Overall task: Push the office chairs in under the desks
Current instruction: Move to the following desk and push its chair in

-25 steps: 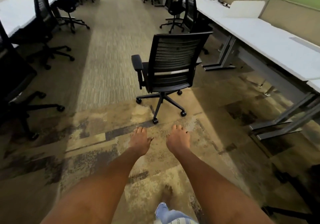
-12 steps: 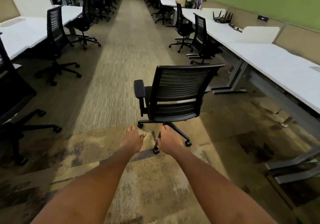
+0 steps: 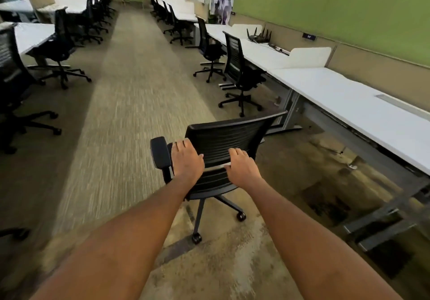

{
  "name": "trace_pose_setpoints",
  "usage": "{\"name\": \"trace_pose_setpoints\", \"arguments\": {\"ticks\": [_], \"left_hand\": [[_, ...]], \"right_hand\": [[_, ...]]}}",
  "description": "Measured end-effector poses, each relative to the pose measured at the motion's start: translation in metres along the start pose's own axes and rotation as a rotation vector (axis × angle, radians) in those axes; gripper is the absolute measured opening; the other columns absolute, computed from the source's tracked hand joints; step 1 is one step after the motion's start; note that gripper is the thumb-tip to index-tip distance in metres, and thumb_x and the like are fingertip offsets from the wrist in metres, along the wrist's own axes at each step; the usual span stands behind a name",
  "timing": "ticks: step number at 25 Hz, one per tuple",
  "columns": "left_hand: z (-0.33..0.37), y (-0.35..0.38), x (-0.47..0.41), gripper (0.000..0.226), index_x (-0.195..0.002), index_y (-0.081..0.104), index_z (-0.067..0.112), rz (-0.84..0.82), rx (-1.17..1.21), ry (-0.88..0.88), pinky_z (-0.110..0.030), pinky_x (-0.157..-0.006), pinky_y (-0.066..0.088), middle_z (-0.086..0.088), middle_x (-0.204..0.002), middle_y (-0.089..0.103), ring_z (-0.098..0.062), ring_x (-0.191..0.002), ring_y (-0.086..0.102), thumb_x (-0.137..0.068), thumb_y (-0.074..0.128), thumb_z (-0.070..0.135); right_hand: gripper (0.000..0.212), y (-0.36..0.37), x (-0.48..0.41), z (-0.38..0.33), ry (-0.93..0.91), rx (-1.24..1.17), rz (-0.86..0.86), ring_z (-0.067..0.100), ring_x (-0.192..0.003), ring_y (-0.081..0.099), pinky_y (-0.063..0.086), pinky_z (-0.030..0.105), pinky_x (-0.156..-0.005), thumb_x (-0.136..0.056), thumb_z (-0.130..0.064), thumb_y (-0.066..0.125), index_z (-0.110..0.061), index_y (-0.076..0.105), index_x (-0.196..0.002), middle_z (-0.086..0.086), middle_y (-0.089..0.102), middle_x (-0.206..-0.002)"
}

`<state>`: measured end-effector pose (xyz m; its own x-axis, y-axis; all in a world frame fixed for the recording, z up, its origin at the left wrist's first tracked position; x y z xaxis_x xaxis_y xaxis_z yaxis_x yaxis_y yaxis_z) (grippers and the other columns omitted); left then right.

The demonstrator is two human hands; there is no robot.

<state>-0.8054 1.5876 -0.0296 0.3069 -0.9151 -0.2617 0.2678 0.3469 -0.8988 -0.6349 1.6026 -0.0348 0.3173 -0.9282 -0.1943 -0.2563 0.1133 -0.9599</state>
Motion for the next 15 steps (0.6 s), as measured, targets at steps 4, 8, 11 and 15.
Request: {"name": "trace_pose_setpoints", "arguments": {"ticks": [4,8,11,15], "left_hand": [[0.029,0.003,-0.057,0.074,-0.137,0.035,0.001,-0.01,-0.029,0.119,-0.047,-0.114,0.029,-0.022,-0.14,0.042,-0.037,-0.133,0.034,-0.085,0.064,0.043],[0.055,0.022,-0.087,0.076,-0.133,0.042,0.003,-0.027,-0.08,0.255,-0.048,-0.114,0.027,-0.02,-0.137,0.045,-0.036,-0.133,0.035,-0.083,0.063,0.055],[0.061,0.038,-0.103,0.081,-0.129,0.047,0.005,-0.058,-0.12,0.256,-0.05,-0.112,0.028,-0.017,-0.132,0.051,-0.035,-0.129,0.04,-0.08,0.056,0.068],[0.07,0.058,-0.114,0.098,-0.122,0.056,0.013,-0.053,-0.259,0.142,-0.056,-0.1,0.032,-0.012,-0.119,0.062,-0.035,-0.115,0.052,-0.071,0.028,0.091]], "right_hand": [[0.045,-0.012,-0.048,0.021,0.078,0.012,0.054,0.03,-0.119,0.047,0.046,0.046,-0.093,-0.088,-0.029,0.061,-0.011,0.044,-0.126,0.009,0.05,-0.127],[0.058,-0.012,-0.084,0.046,0.097,0.101,0.076,0.03,-0.125,0.043,0.04,0.044,-0.1,-0.084,-0.026,0.065,-0.009,0.04,-0.134,0.011,0.046,-0.135],[0.075,-0.019,-0.115,0.072,0.09,0.165,0.063,0.029,-0.136,0.031,0.028,0.045,-0.112,-0.082,-0.024,0.069,-0.007,0.03,-0.144,0.013,0.036,-0.147],[0.085,-0.022,-0.162,0.113,0.074,0.238,-0.05,0.029,-0.143,0.019,0.016,0.046,-0.116,-0.08,-0.016,0.07,-0.008,0.02,-0.149,0.012,0.026,-0.154]]}}
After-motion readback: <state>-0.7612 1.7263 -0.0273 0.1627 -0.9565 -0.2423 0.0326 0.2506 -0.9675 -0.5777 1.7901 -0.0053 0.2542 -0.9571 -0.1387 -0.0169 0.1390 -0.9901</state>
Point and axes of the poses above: each hand's wrist, its own x-axis away from the middle knuckle, its own y-axis out of the palm, z = x × y, the point moved 5 cm from there along -x, towards the middle knuckle
